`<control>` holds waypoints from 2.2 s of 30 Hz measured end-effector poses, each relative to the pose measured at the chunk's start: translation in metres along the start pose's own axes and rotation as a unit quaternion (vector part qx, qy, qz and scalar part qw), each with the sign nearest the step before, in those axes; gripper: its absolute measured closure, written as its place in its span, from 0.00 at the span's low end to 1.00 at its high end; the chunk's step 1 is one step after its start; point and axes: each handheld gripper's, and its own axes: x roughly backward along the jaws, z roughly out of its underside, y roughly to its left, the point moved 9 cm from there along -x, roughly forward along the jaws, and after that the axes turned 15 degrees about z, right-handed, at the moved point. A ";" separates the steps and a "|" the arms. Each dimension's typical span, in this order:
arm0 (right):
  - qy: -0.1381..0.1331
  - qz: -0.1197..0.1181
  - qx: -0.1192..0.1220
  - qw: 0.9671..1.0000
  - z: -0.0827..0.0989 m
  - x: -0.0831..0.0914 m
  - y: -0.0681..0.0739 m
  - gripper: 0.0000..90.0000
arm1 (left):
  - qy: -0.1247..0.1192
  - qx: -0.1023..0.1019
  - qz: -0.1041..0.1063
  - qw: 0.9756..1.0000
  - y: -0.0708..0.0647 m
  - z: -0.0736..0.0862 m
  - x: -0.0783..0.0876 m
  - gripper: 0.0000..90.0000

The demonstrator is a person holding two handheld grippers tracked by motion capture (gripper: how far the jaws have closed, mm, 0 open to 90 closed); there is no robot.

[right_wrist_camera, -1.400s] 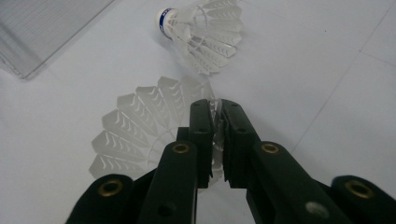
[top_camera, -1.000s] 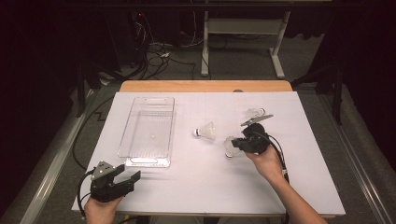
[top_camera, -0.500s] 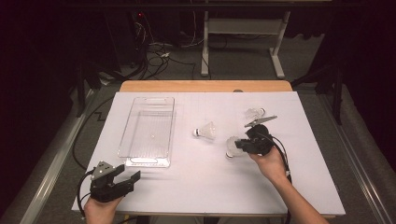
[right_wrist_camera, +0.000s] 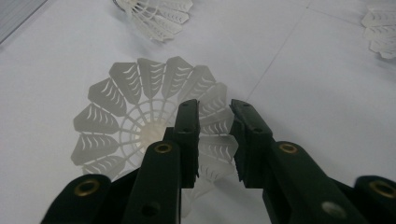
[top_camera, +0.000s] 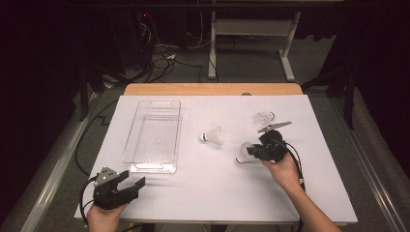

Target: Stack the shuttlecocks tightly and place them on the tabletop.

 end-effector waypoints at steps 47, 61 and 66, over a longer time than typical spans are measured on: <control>0.016 0.017 -0.038 0.999 0.019 -0.011 -0.030 0.63 | -0.001 0.000 -0.003 1.000 0.001 0.000 0.000 0.35; 0.021 0.021 -0.048 0.998 0.026 -0.015 -0.036 0.62 | -0.002 0.002 -0.003 1.000 0.001 0.000 0.000 0.35; 0.020 0.020 -0.050 0.998 0.028 -0.015 -0.037 0.62 | -0.001 0.002 -0.003 1.000 0.001 0.000 0.000 0.35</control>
